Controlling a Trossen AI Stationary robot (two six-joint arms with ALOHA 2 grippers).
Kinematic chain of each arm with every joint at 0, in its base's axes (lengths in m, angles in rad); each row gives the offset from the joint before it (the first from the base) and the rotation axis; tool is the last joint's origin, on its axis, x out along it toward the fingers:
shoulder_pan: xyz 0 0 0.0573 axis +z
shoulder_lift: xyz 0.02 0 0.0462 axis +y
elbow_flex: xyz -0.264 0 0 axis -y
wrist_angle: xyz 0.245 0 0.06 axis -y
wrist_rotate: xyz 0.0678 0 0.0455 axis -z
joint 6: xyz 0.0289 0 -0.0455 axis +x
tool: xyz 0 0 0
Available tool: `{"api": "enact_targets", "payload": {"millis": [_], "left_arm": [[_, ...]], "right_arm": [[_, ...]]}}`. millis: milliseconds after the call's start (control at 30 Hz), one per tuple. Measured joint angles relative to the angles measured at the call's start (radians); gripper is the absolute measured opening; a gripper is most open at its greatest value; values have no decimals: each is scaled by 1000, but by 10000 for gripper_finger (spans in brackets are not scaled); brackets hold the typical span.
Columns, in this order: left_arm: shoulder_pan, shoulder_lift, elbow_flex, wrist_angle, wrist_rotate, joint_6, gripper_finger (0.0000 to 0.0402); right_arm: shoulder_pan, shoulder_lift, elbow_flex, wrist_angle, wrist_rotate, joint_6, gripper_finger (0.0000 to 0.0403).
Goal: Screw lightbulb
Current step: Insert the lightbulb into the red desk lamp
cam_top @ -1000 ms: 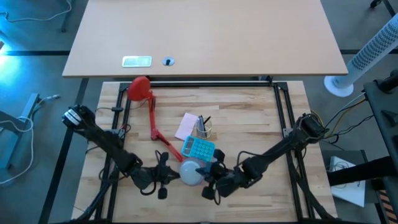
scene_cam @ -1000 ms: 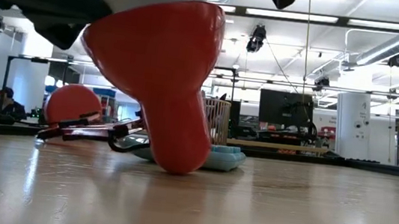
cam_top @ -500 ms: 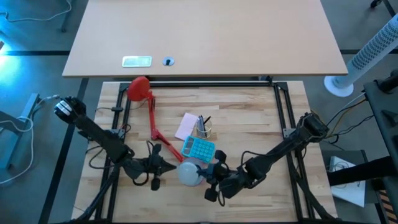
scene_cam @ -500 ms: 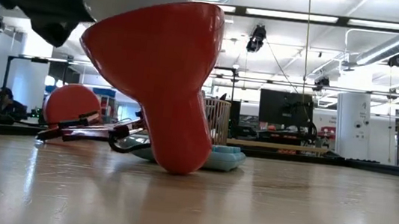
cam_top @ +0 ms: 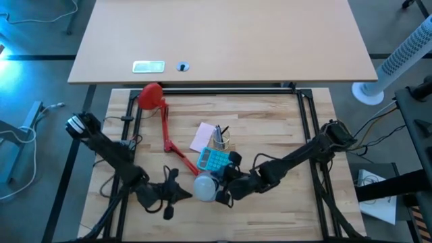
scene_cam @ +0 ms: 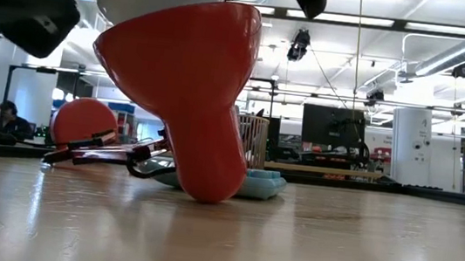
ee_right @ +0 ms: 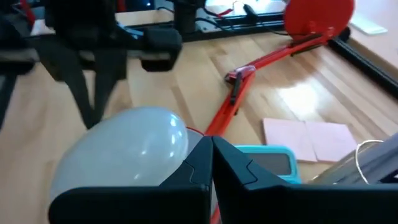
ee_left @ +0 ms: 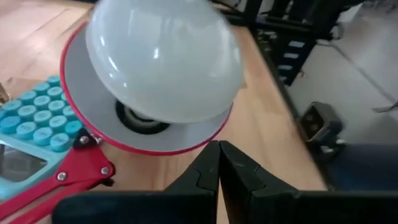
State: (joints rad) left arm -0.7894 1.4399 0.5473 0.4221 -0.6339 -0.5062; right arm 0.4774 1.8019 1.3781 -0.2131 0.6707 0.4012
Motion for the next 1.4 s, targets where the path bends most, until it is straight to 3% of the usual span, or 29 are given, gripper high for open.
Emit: {"api": "enact_targets", "payload": {"millis": [200,567,1033,1400], "left_arm": [[44,59,11,15,-12,-27,0],[83,19,5,7,-13,7,0],[18,-30,4,-73,17,-129,0],[45,-26,27,-51,21,-53,0]], "right_arm": [[12,0,0,-48,-26,63,0],[66,0,0,-61,-53,103,0],[60,0,0,-75,-43,111,0],[62,1,0,-69,-44,114,0]]}}
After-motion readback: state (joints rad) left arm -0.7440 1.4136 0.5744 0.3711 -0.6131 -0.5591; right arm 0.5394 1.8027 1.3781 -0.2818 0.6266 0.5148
